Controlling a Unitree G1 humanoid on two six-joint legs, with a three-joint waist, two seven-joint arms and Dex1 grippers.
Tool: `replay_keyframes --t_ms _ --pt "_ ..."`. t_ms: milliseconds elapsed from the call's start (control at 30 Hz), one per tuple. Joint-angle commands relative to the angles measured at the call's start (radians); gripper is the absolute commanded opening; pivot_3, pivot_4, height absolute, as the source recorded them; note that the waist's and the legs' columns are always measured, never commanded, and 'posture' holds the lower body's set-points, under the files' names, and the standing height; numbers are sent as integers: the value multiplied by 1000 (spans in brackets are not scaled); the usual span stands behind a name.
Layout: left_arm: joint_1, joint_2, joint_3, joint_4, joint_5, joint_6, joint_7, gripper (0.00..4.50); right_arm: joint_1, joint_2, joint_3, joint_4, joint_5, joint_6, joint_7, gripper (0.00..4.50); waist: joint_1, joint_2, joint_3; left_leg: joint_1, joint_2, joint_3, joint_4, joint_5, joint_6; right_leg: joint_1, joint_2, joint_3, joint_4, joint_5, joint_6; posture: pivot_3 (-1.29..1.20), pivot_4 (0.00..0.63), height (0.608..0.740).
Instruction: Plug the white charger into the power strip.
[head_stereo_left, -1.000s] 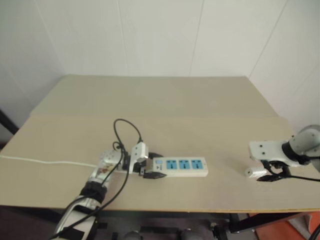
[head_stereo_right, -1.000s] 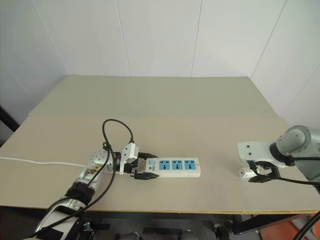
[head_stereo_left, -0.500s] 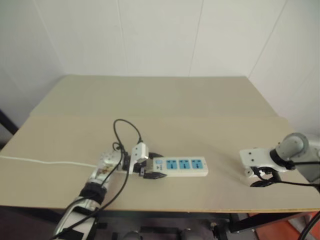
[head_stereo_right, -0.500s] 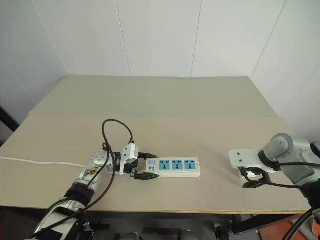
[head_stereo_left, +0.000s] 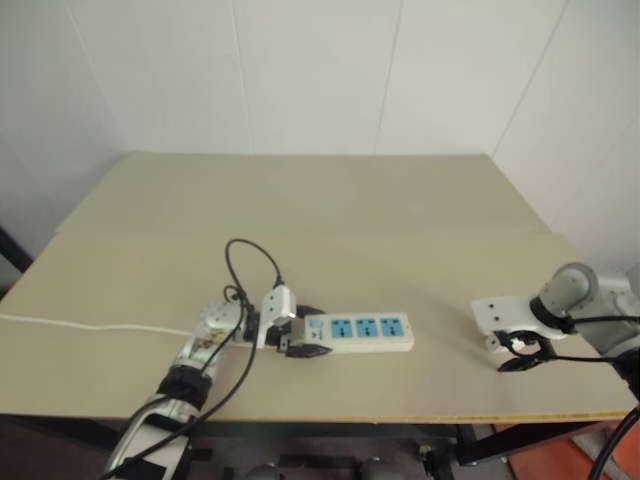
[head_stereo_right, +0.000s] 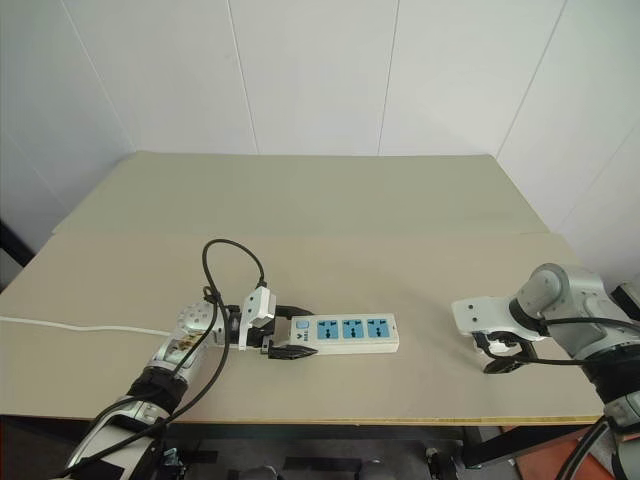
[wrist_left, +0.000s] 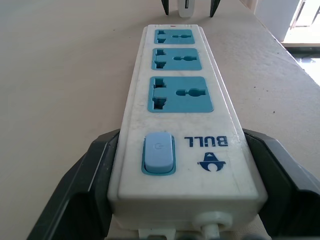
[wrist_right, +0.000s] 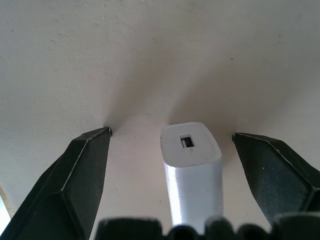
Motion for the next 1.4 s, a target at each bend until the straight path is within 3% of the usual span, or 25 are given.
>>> replay_keyframes --t_ms 33,400,733,900,1167,1400 --pt "-8 -3 -18 8 27 -5 16 3277 -16 6 13 41 -37 -32 0 4129 0 0 0 0 0 0 0 0 0 0 0 0 0 0 0 0 150 740" --pt "17 10 -18 -19 20 3 17 3277 1 11 5 44 -38 -39 12 1231 -4 -2 -1 2 0 -1 0 0 0 2 0 0 -1 0 0 0 150 740" --pt "27 27 -21 -36 18 13 6 3277 54 10 -58 -38 -12 1 -27 1231 -7 -4 -2 2 1 -1 -1 0 0 3 0 -1 -1 0 0 0 150 740" --pt "25 25 -31 -37 20 14 -4 3277 10 33 -161 -161 131 89 -8 1231 -21 -2 -1 1 1 -1 -1 0 0 1 0 -1 0 0 0 0 150 740" --pt "-2 18 -40 2 19 27 -41 3277 12 202 -391 -376 537 350 -70 1231 -9 -1 0 -2 0 -4 -2 0 0 -1 0 -2 -1 0 -1 0 150 740" --pt "-42 17 -46 65 26 4 -70 3277 62 397 -360 -473 629 419 -239 1231 -4 -1 0 -3 0 -3 -2 0 0 -4 0 -2 1 0 -1 0 150 740"
